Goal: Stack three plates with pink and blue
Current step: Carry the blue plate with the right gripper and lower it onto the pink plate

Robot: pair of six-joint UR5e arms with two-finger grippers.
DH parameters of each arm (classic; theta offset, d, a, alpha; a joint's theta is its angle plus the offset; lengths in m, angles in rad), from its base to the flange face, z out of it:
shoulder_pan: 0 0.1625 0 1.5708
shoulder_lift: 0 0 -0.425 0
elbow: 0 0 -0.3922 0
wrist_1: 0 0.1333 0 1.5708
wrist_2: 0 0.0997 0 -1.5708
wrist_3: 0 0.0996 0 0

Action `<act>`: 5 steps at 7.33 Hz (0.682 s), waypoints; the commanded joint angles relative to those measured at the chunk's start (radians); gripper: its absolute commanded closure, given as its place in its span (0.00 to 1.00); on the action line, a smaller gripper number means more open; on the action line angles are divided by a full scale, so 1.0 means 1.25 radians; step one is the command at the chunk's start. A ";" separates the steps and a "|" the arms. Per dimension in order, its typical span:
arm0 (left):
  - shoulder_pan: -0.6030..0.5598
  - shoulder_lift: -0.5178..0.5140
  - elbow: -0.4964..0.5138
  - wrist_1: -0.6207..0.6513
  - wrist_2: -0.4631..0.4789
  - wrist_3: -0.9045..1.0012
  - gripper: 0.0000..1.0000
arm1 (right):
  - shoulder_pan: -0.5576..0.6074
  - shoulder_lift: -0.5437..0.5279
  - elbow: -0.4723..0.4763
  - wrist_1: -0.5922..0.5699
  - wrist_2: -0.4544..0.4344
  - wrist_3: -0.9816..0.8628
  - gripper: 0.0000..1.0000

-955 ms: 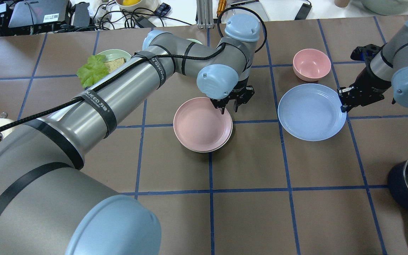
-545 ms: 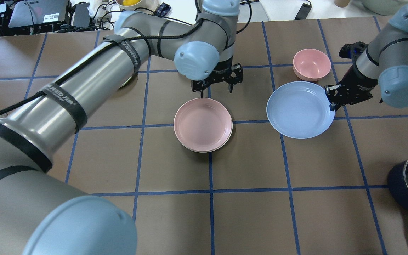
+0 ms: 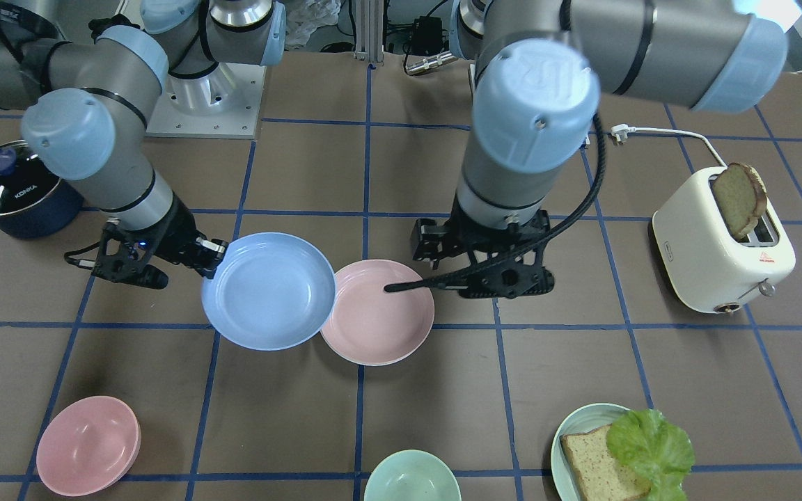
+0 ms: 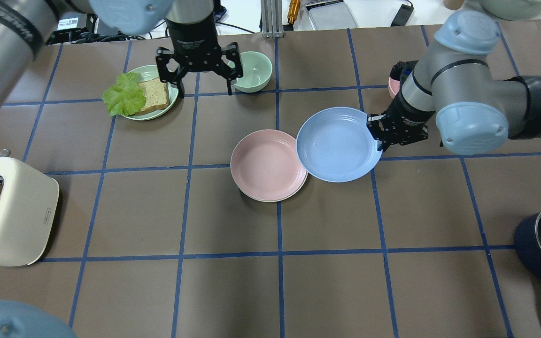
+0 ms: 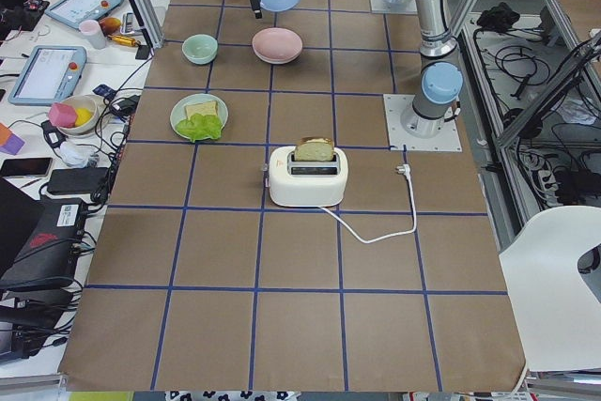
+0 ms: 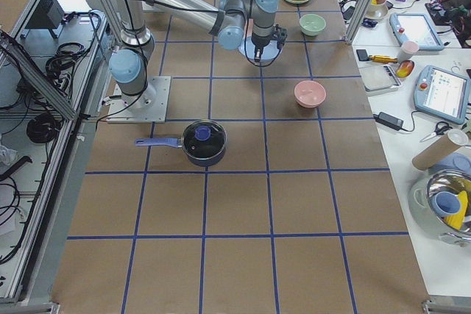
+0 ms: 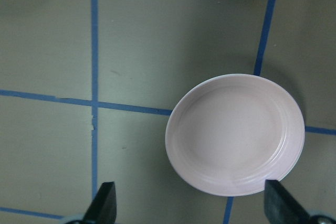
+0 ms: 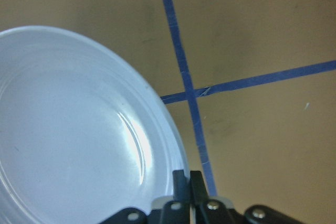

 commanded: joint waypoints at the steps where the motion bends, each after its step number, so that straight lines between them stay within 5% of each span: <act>1: 0.039 0.089 -0.005 -0.029 -0.003 0.078 0.00 | 0.110 0.017 0.003 -0.042 0.007 0.169 1.00; 5: 0.053 0.198 -0.184 0.077 0.002 0.081 0.00 | 0.180 0.109 0.003 -0.178 0.007 0.315 1.00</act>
